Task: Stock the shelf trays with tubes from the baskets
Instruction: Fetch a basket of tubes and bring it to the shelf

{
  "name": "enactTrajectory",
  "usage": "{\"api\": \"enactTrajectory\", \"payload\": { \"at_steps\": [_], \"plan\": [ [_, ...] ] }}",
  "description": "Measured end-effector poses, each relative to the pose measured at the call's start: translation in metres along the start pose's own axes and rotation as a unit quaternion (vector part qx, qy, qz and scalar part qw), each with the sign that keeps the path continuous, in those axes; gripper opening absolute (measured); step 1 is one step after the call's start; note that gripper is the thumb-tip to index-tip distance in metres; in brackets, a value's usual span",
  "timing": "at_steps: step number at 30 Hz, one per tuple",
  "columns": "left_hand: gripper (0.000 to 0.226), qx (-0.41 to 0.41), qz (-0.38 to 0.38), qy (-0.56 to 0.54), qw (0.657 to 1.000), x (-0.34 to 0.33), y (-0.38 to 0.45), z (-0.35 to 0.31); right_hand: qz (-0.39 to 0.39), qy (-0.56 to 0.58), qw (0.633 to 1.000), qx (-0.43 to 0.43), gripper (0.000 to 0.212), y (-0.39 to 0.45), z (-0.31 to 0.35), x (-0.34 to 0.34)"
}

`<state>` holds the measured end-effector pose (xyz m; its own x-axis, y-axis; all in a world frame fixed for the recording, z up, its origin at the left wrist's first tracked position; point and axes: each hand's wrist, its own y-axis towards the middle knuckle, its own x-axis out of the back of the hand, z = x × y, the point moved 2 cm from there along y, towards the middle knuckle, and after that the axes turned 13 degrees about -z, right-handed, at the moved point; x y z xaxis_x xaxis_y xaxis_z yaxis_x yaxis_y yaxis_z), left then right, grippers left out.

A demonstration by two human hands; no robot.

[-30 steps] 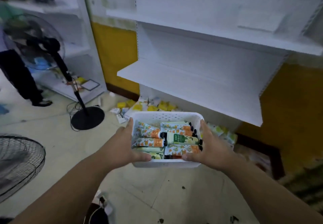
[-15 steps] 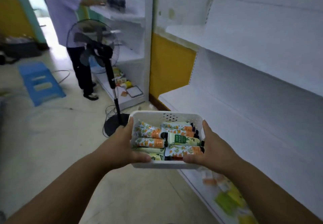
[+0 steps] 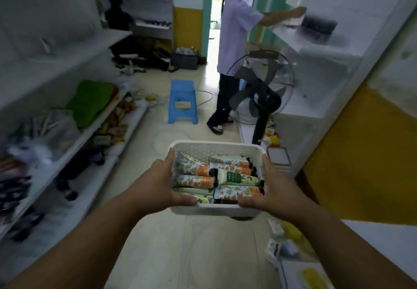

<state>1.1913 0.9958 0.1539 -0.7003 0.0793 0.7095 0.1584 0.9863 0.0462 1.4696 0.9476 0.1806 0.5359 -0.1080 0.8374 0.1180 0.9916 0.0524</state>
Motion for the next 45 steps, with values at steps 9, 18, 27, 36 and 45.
{"api": "enactTrajectory", "payload": {
  "at_steps": [9, 18, 27, 36, 45],
  "plan": [
    [0.109, 0.074, -0.120, -0.059, 0.988, 0.100, 0.140, 0.075, 0.101, 0.070, 0.982, 0.140, 0.120, 0.241, 0.111, -0.065],
    [0.113, 0.194, -0.262, -0.037, 0.945, 0.184, 0.255, 0.156, 0.189, 0.046, 0.936, 0.294, 0.124, 0.448, 0.250, -0.154],
    [0.118, 0.269, -0.342, 0.003, 0.900, 0.319, 0.329, 0.279, 0.245, 0.037, 0.871, 0.424, 0.123, 0.583, 0.439, -0.276],
    [0.144, 0.384, -0.344, 0.104, 0.851, 0.440, 0.415, 0.384, 0.280, 0.007, 0.847, 0.452, 0.131, 0.702, 0.609, -0.365],
    [0.143, 0.489, -0.380, 0.088, 0.780, 0.489, 0.487, 0.492, 0.342, -0.032, 0.760, 0.551, 0.140, 0.805, 0.739, -0.514]
  ]
}}
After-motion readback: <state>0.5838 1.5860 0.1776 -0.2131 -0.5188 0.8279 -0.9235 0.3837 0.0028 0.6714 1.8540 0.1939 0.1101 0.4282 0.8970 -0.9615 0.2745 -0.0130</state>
